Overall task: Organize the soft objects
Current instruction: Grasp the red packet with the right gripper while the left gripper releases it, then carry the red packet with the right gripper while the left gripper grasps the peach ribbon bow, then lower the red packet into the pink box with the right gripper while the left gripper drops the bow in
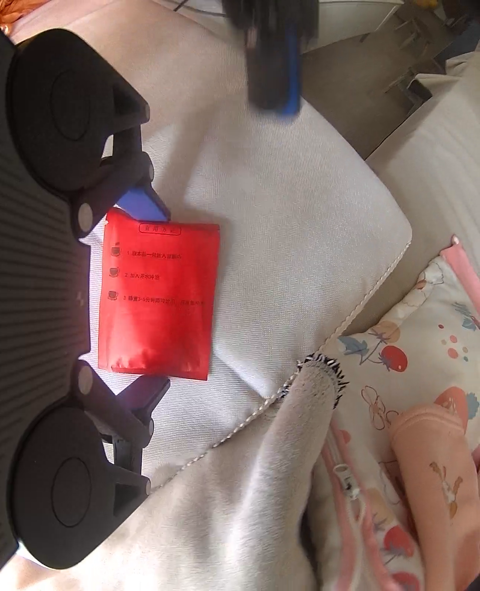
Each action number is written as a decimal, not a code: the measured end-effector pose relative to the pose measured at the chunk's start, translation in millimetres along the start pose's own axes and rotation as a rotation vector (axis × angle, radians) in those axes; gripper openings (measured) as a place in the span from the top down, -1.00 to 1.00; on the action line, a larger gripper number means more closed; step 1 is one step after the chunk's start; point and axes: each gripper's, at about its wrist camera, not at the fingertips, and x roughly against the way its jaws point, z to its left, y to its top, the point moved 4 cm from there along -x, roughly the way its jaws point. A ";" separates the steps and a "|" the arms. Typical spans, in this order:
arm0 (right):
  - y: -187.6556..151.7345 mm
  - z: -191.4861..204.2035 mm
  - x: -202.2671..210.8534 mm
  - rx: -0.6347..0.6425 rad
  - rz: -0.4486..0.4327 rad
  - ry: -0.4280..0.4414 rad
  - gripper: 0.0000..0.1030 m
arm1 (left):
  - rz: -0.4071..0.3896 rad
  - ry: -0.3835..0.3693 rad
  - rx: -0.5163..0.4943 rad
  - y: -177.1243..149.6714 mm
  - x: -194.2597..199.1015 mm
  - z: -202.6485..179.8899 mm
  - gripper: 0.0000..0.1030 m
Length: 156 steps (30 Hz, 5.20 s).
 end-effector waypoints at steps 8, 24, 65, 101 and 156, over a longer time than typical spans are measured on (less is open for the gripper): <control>-15.3 -11.5 26.7 -0.065 -0.084 0.023 -0.55 | 0.118 -0.238 -0.282 -36.6 53.4 -100.4 0.80; -101.8 -34.2 167.5 -0.132 -0.371 -0.078 -0.55 | 0.402 -0.273 0.008 -112.5 -52.6 -182.1 0.70; -136.0 -35.3 187.0 -0.190 -0.525 -0.085 -0.55 | 0.326 0.209 -0.241 -165.4 -120.9 -225.7 0.63; -322.4 -108.7 196.2 -0.448 -0.501 -0.235 -0.56 | 0.283 -0.158 -0.353 -144.3 -179.6 -314.2 0.58; -365.9 -100.5 184.1 -0.857 -0.763 -0.159 -0.66 | 0.152 -0.277 -0.409 -131.3 -123.3 -301.5 0.66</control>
